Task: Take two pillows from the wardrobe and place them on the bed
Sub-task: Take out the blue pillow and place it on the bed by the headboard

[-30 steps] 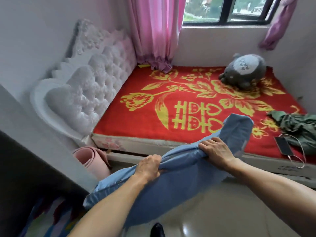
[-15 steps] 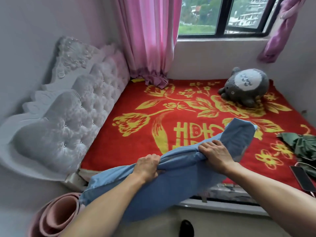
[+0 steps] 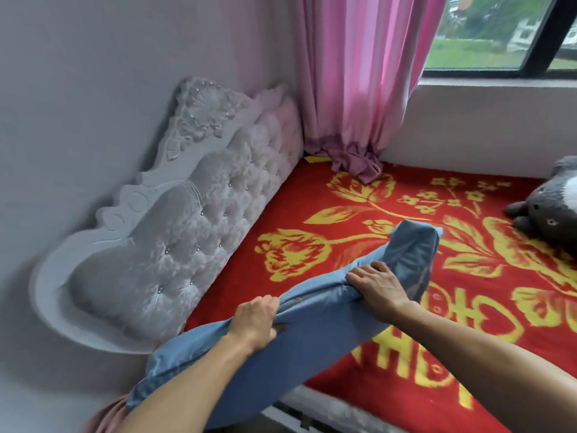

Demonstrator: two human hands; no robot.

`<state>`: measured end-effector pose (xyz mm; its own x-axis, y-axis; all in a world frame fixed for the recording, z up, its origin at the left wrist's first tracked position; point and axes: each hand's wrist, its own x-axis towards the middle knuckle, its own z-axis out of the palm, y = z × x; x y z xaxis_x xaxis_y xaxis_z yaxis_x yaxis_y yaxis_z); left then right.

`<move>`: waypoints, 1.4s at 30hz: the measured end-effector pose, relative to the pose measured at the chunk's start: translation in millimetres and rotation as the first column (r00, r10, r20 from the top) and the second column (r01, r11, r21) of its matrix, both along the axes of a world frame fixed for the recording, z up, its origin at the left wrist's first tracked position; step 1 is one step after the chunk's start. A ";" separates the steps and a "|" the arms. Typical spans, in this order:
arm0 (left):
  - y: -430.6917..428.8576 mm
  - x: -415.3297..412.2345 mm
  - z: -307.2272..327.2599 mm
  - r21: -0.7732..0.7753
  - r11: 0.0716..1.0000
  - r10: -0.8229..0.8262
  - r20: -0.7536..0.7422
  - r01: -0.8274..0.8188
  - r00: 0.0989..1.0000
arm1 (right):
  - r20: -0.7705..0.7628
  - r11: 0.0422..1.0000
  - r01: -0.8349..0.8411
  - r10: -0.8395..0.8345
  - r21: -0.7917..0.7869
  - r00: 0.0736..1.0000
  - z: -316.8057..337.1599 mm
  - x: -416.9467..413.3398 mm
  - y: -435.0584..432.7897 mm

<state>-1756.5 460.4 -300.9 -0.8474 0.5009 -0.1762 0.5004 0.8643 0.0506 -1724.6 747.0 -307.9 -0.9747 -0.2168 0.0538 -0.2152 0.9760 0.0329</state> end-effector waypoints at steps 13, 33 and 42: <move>-40.5 -206.4 -36.0 0.093 0.993 -0.076 0.067 0.069 0.995 | 0.102 0.994 0.078 -0.086 0.076 0.991 -12.6 -180.8 -47.9; 9.3 -388.6 36.2 0.373 0.928 0.018 -0.015 -0.012 1.000 | -0.218 0.974 0.101 -0.056 0.203 0.974 112.0 -378.1 -0.6; 94.2 -485.7 -0.4 0.363 0.915 0.080 0.261 -0.175 0.962 | -0.203 0.937 0.141 -0.078 0.319 0.976 128.8 -498.4 86.2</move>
<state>-2242.1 554.6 -301.3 -0.8657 0.4600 -0.1974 0.3194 0.8113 0.4897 -2223.0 833.2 -179.1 -0.9731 -0.1454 0.1788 -0.0666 0.9202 0.3858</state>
